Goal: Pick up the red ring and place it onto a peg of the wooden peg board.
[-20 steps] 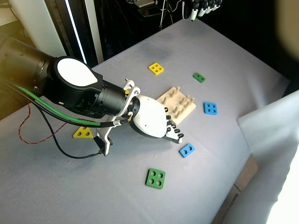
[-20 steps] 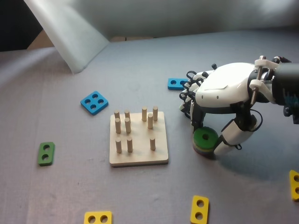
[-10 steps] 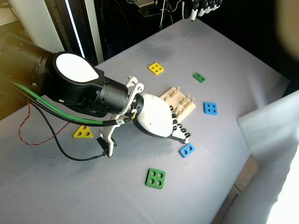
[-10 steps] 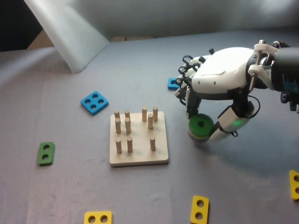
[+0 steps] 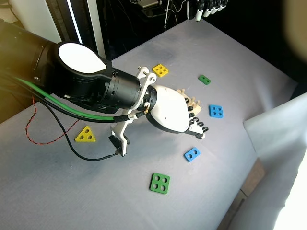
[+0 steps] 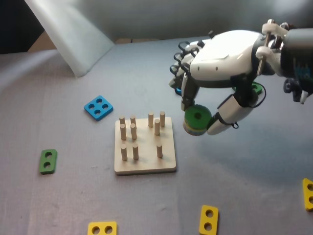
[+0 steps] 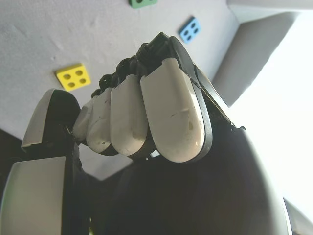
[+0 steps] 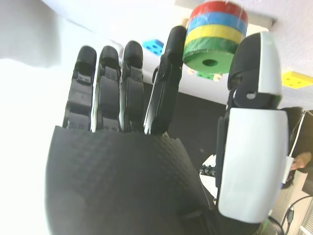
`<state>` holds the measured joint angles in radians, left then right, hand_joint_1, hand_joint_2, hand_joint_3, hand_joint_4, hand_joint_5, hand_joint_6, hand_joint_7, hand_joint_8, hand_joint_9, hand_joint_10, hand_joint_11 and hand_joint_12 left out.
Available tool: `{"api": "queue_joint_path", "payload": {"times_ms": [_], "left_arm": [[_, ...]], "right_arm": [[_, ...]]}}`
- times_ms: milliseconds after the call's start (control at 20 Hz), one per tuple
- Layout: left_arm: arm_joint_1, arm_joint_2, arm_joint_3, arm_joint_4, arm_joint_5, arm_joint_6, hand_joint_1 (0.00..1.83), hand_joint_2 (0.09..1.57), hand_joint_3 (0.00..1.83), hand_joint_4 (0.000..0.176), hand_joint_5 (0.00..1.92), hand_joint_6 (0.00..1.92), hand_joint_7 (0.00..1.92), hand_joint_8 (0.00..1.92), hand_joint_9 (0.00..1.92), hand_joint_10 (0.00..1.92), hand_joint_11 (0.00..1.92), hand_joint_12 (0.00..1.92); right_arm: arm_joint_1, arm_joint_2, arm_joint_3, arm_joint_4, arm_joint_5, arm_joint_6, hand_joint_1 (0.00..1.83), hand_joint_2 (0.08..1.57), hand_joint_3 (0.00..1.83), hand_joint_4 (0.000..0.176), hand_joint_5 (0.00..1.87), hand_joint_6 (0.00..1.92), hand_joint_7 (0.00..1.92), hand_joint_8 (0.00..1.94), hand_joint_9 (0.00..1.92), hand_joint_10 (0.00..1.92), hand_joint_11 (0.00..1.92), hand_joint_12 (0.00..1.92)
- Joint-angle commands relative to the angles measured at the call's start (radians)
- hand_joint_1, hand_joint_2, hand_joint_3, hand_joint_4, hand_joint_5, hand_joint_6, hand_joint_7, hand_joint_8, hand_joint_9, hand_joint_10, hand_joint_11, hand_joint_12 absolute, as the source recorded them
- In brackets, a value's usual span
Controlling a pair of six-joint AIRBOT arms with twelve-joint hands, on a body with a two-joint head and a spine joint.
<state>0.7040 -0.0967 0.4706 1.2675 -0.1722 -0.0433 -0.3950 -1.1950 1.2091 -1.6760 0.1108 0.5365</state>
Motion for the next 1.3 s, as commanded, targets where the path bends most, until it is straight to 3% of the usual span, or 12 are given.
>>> {"api": "queue_joint_path", "payload": {"times_ms": [0,250,400,550,650,750,950,1000,1050,1100,1200,1250], "left_arm": [[-0.010,0.007,-0.001,-0.007,-0.007,0.004,0.86,1.45,0.00,0.176,1.32,1.92,1.60,1.92,1.70,1.92,1.82,1.92],[-0.010,0.007,-0.001,-0.007,-0.009,0.004,0.88,1.44,0.00,0.176,1.29,1.92,1.59,1.92,1.70,1.92,1.82,1.92],[-0.010,0.007,-0.001,-0.007,-0.010,0.004,0.88,1.44,0.00,0.176,1.31,1.92,1.60,1.92,1.70,1.92,1.81,1.92],[-0.010,0.007,-0.001,-0.007,-0.010,0.004,0.86,1.44,0.00,0.176,1.32,1.92,1.60,1.92,1.70,1.92,1.81,1.92],[-0.010,0.007,-0.001,-0.007,-0.010,0.004,0.88,1.44,0.00,0.176,1.31,1.92,1.60,1.92,1.70,1.92,1.81,1.92],[-0.010,0.008,0.001,-0.007,-0.010,0.004,0.87,1.44,0.00,0.176,1.32,1.92,1.61,1.92,1.71,1.92,1.82,1.92],[-0.010,0.008,0.001,-0.007,-0.010,0.004,0.83,1.46,0.01,0.176,1.36,1.92,1.63,1.92,1.73,1.92,1.83,1.92],[-0.010,0.008,0.001,-0.007,-0.010,0.004,0.84,1.46,0.01,0.176,1.34,1.92,1.62,1.92,1.72,1.92,1.83,1.92],[-0.010,0.008,0.001,-0.007,-0.010,0.004,0.84,1.46,0.00,0.176,1.35,1.92,1.62,1.92,1.72,1.92,1.83,1.92],[-0.010,0.008,0.001,-0.007,-0.010,0.004,0.85,1.45,0.00,0.176,1.35,1.92,1.62,1.92,1.72,1.92,1.82,1.92],[-0.010,0.008,0.001,-0.007,-0.010,0.004,0.85,1.46,0.00,0.176,1.35,1.92,1.62,1.92,1.71,1.92,1.82,1.92],[-0.010,0.008,0.001,-0.007,-0.010,0.004,0.85,1.46,0.00,0.176,1.35,1.92,1.62,1.92,1.71,1.92,1.82,1.92]], "right_arm": [[0.020,-0.002,0.001,0.012,0.012,0.008,1.09,1.04,0.00,0.126,1.14,0.73,0.44,0.00,0.25,0.00,0.00,0.46],[0.036,-0.011,0.001,0.012,0.049,0.025,1.08,1.04,0.00,0.153,1.13,0.74,0.45,0.00,0.27,0.01,0.00,0.42],[0.050,-0.024,0.001,0.011,0.069,0.026,1.08,1.05,0.00,0.118,1.12,0.76,0.45,0.01,0.28,0.01,0.00,0.50],[0.061,-0.043,0.001,0.011,0.083,0.027,1.08,1.04,0.00,0.138,1.14,0.73,0.47,0.00,0.29,0.01,0.00,0.32],[0.066,-0.054,0.000,0.011,0.083,0.028,1.08,1.04,0.00,0.126,1.13,0.75,0.47,0.00,0.28,0.00,0.00,0.27],[0.066,-0.065,0.000,0.011,0.083,0.032,1.08,1.06,0.00,0.113,1.10,0.79,0.46,0.01,0.30,0.01,0.00,0.44],[0.066,-0.077,0.000,0.011,0.084,0.033,1.08,1.05,0.00,0.146,1.12,0.75,0.47,0.00,0.30,0.00,0.00,0.53],[0.065,-0.080,0.000,0.011,0.084,0.033,1.08,1.05,0.00,0.129,1.12,0.76,0.46,0.00,0.29,0.00,0.00,0.57],[0.064,-0.082,0.000,0.011,0.084,0.033,1.08,1.04,0.00,0.135,1.13,0.75,0.47,0.00,0.29,0.00,0.00,0.53],[0.060,-0.085,0.000,0.011,0.084,0.033,1.10,1.04,0.00,0.098,1.14,0.72,0.48,0.00,0.30,0.00,0.00,0.49],[0.054,-0.091,0.000,0.011,0.083,0.033,1.08,1.04,0.00,0.135,1.14,0.72,0.47,0.00,0.31,0.01,0.00,0.46],[0.052,-0.092,0.000,0.011,0.082,0.033,1.08,1.04,0.00,0.135,1.14,0.72,0.47,0.00,0.31,0.01,0.00,0.46]]}}
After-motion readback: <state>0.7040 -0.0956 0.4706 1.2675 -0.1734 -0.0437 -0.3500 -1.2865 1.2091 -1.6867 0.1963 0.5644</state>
